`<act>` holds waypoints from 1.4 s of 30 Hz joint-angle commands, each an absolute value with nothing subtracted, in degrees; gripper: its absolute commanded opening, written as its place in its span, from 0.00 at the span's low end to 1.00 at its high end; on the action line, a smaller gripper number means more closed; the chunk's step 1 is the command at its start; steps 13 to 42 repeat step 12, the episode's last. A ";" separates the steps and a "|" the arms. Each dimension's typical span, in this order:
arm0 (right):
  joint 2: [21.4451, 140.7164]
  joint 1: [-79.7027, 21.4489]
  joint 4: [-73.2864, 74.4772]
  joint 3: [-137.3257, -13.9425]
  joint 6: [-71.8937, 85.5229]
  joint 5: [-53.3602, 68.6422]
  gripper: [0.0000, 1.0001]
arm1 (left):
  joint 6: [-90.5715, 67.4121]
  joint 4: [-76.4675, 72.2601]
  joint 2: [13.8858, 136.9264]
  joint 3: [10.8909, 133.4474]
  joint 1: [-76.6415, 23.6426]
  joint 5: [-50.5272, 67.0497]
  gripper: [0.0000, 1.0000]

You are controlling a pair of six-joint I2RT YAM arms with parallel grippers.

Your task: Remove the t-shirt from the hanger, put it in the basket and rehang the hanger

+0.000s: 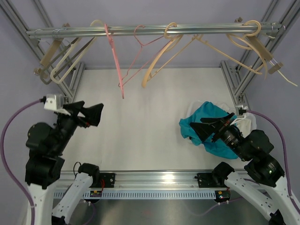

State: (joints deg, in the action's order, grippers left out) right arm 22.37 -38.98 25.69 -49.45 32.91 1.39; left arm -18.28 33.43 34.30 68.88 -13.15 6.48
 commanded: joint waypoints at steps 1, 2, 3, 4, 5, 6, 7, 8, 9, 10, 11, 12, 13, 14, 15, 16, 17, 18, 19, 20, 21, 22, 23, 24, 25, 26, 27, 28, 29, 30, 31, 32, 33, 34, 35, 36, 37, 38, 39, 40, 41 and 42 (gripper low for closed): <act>19.87 -38.76 26.98 -52.38 31.20 -2.45 0.99 | -21.17 32.07 26.13 61.72 -13.18 11.77 0.99; 18.65 -38.76 27.16 -52.21 31.29 -4.38 0.99 | -21.88 33.21 21.06 58.04 -13.18 12.04 0.99; 18.02 -38.76 27.59 -52.12 31.29 -5.26 0.99 | -22.06 34.01 18.48 56.44 -13.18 12.30 0.99; 17.41 -38.76 27.95 -52.12 31.29 -6.14 0.99 | -22.23 35.93 16.19 55.03 -13.18 12.04 0.99; 16.27 -38.76 28.21 -51.77 31.29 -7.46 1.00 | -22.24 36.73 11.91 52.76 -13.18 11.87 0.99; 15.65 -38.76 28.39 -51.59 31.29 -7.64 0.99 | -22.06 37.52 10.04 51.86 -13.18 11.69 0.99; 15.21 -38.67 28.48 -51.42 31.20 -7.73 1.00 | -21.71 39.10 8.28 51.07 -13.18 12.30 0.99; 14.34 -38.76 28.30 -50.81 31.38 -8.00 0.99 | -20.75 40.07 5.74 50.63 -13.18 12.30 0.99; 13.98 -38.76 27.87 -50.54 31.64 -8.26 0.99 | -20.48 41.04 5.10 50.80 -13.18 12.22 0.99; 13.71 -38.76 27.43 -50.28 31.90 -8.35 0.99 | -20.57 42.61 5.01 51.06 -13.36 11.17 0.99; 13.62 -38.67 27.07 -49.93 32.43 -8.61 0.99 | -21.26 42.71 5.10 51.24 -13.45 10.90 0.99; 13.71 -38.76 26.46 -49.92 32.61 -8.87 1.00 | -21.88 42.63 5.71 51.94 -13.45 11.07 0.99; 13.71 -38.76 26.46 -49.92 32.61 -8.87 1.00 | -21.88 42.63 5.71 51.94 -13.45 11.07 0.99; 13.71 -38.76 26.46 -49.92 32.61 -8.87 1.00 | -21.88 42.63 5.71 51.94 -13.45 11.07 0.99; 13.71 -38.76 26.46 -49.92 32.61 -8.87 1.00 | -21.88 42.63 5.71 51.94 -13.45 11.07 0.99; 13.71 -38.76 26.46 -49.92 32.61 -8.87 1.00 | -21.88 42.63 5.71 51.94 -13.45 11.07 0.99; 13.71 -38.76 26.46 -49.92 32.61 -8.87 1.00 | -21.88 42.63 5.71 51.94 -13.45 11.07 0.99; 13.71 -38.76 26.46 -49.92 32.61 -8.87 1.00 | -21.88 42.63 5.71 51.94 -13.45 11.07 0.99; 13.71 -38.76 26.46 -49.92 32.61 -8.87 1.00 | -21.88 42.63 5.71 51.94 -13.45 11.07 0.99; 13.71 -38.76 26.46 -49.92 32.61 -8.87 1.00 | -21.88 42.63 5.71 51.94 -13.45 11.07 0.99; 13.71 -38.76 26.46 -49.92 32.61 -8.87 1.00 | -21.88 42.63 5.71 51.94 -13.45 11.07 0.99; 13.71 -38.76 26.46 -49.92 32.61 -8.87 1.00 | -21.88 42.63 5.71 51.94 -13.45 11.07 0.99; 13.71 -38.76 26.46 -49.92 32.61 -8.87 1.00 | -21.88 42.63 5.71 51.94 -13.45 11.07 0.99; 13.71 -38.76 26.46 -49.92 32.61 -8.87 1.00 | -21.88 42.63 5.71 51.94 -13.45 11.07 0.99; 13.71 -38.76 26.46 -49.92 32.61 -8.87 1.00 | -21.88 42.63 5.71 51.94 -13.45 11.07 0.99; 13.71 -38.76 26.46 -49.92 32.61 -8.87 1.00 | -21.88 42.63 5.71 51.94 -13.45 11.07 0.99; 13.71 -38.76 26.46 -49.92 32.61 -8.87 1.00 | -21.88 42.63 5.71 51.94 -13.45 11.07 0.99; 13.71 -38.76 26.46 -49.92 32.61 -8.87 1.00 | -21.88 42.63 5.71 51.94 -13.45 11.07 0.99; 13.71 -38.76 26.46 -49.92 32.61 -8.87 1.00 | -21.88 42.63 5.71 51.94 -13.45 11.07 0.99; 13.71 -38.76 26.46 -49.92 32.61 -8.87 1.00 | -21.88 42.63 5.71 51.94 -13.45 11.07 0.99; 13.71 -38.76 26.46 -49.92 32.61 -8.87 1.00 | -21.88 42.63 5.71 51.94 -13.45 11.07 0.99; 13.71 -38.76 26.46 -49.92 32.61 -8.87 1.00 | -21.88 42.63 5.71 51.94 -13.45 11.07 0.99; 13.71 -38.76 26.46 -49.92 32.61 -8.87 1.00 | -21.88 42.63 5.71 51.94 -13.45 11.07 0.99; 13.71 -38.76 26.46 -49.92 32.61 -8.87 1.00 | -21.88 42.63 5.71 51.94 -13.45 11.07 0.99; 13.71 -38.76 26.46 -49.92 32.61 -8.87 1.00 | -21.88 42.63 5.71 51.94 -13.45 11.07 0.99; 13.71 -38.76 26.46 -49.92 32.61 -8.87 1.00 | -21.88 42.63 5.71 51.94 -13.45 11.07 0.99; 13.71 -38.76 26.46 -49.92 32.61 -8.87 1.00 | -21.88 42.63 5.71 51.94 -13.45 11.07 0.99; 13.71 -38.76 26.46 -49.92 32.61 -8.87 1.00 | -21.88 42.63 5.71 51.94 -13.45 11.07 0.99; 13.71 -38.76 26.46 -49.92 32.61 -8.87 1.00 | -21.88 42.63 5.71 51.94 -13.45 11.07 0.99; 13.71 -38.76 26.46 -49.92 32.61 -8.87 1.00 | -21.88 42.63 5.71 51.94 -13.45 11.07 0.99; 13.71 -38.76 26.46 -49.92 32.61 -8.87 1.00 | -21.88 42.63 5.71 51.94 -13.45 11.07 0.99; 13.71 -38.76 26.46 -49.92 32.61 -8.87 1.00 | -21.88 42.63 5.71 51.94 -13.45 11.07 0.99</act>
